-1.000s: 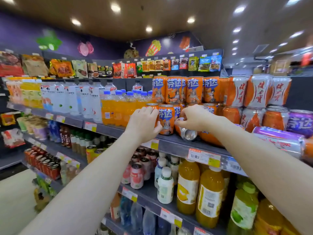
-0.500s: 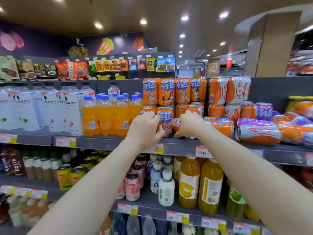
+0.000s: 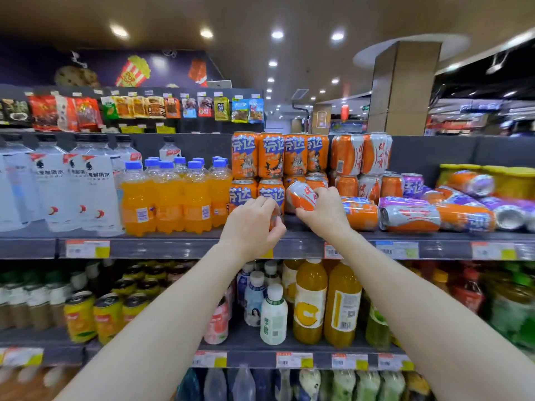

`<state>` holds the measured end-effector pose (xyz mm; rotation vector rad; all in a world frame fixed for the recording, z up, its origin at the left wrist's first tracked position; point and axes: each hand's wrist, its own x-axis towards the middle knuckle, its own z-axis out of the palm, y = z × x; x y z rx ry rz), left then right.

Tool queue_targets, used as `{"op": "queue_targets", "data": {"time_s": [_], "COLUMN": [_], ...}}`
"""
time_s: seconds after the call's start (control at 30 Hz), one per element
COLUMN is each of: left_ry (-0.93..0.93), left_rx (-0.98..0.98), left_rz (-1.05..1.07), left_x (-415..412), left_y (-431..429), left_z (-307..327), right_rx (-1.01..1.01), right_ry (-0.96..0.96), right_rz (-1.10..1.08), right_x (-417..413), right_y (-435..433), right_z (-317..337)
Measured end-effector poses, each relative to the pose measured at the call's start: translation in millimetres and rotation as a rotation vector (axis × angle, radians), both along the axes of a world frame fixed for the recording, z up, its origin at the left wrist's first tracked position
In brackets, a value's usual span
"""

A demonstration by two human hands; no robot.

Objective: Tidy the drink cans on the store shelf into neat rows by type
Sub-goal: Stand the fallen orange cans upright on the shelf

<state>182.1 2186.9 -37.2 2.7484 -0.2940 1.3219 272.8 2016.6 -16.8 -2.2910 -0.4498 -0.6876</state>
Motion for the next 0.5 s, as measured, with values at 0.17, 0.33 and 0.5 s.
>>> {"op": "queue_targets", "data": {"time_s": [0.17, 0.33, 0.5], "left_ry": [0.076, 0.192, 0.252], "left_rx": [-0.284, -0.593, -0.871], "left_rz": [-0.102, -0.166, -0.229], "left_x": [6, 19, 32], "left_y": [-29, -59, -85], "left_z": [4, 9, 20], "right_rx": [0.21, 0.407, 0.503], "right_ry": [-0.017, 0.007, 0.017], "right_rz": [0.107, 0.184, 0.256], "right_x": [-7, -5, 1], "right_y": [-7, -15, -28], "right_z": [-4, -6, -7]}}
